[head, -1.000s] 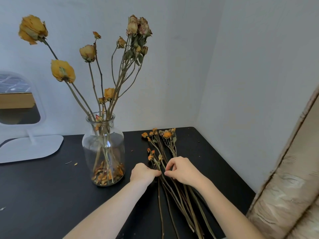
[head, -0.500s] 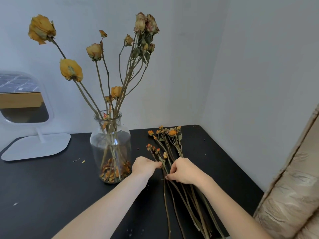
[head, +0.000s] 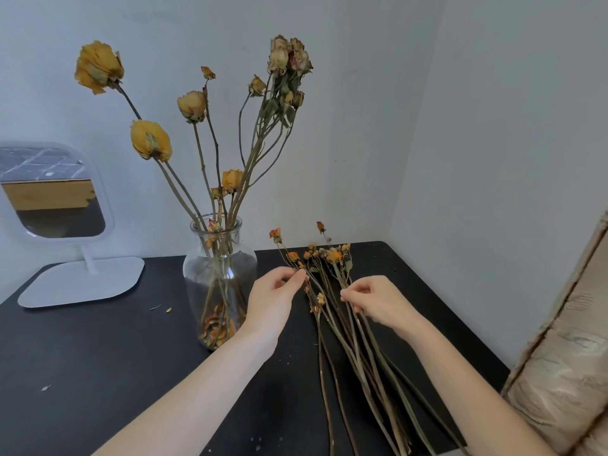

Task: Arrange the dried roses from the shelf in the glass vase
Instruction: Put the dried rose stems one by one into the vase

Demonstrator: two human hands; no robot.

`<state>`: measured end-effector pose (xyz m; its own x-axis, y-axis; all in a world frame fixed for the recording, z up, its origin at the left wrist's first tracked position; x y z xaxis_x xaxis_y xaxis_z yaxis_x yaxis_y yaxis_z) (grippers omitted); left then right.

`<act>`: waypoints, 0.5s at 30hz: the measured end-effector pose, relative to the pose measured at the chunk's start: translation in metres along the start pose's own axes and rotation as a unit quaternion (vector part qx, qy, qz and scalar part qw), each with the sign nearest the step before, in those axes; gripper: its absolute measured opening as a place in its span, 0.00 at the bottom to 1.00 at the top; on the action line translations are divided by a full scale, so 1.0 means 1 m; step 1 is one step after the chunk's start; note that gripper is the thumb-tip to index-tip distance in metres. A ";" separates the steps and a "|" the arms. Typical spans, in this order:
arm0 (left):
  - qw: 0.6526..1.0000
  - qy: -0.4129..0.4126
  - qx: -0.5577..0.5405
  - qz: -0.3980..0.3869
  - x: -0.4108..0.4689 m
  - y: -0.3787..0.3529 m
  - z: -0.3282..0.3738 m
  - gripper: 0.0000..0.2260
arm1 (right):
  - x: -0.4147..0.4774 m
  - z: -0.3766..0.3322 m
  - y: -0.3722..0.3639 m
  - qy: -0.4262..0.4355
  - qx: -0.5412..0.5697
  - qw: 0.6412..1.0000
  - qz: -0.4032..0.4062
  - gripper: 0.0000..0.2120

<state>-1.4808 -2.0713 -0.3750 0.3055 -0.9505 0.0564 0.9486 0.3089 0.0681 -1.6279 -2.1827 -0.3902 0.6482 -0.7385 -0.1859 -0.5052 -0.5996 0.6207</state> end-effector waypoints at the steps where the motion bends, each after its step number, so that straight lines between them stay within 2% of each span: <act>1: 1.000 -0.017 0.001 -0.002 -0.004 0.003 0.004 0.07 | -0.001 -0.002 0.002 0.008 0.009 1.000 0.009 0.07; 4: 0.998 -0.054 -0.011 -0.004 -0.021 0.019 0.020 0.07 | -0.002 -0.009 0.005 0.030 0.024 0.999 0.031 0.07; 8: 0.994 -0.102 -0.004 0.023 -0.051 0.051 0.048 0.13 | 0.000 -0.025 0.008 0.069 0.059 0.993 0.073 0.08; 15: 0.959 -0.252 -0.007 0.131 -0.093 0.120 0.106 0.08 | 0.009 -0.054 0.002 0.112 0.072 0.984 0.115 0.08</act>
<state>-1.4043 -1.9423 -0.2666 0.4591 -0.7023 0.5441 0.8464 0.5318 -0.0277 -1.5925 -2.1738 -0.3494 0.6083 -0.7831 0.1297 -0.7184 -0.4737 0.5093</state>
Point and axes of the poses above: each hand's wrist, its own x-axis towards the middle knuckle, its own y-axis out of the back of the hand, z = x × y, the point moved 5 cm from there along x, towards the middle knuckle, and after that the axes turned 15 degrees about -z, right-handed, at the moved point
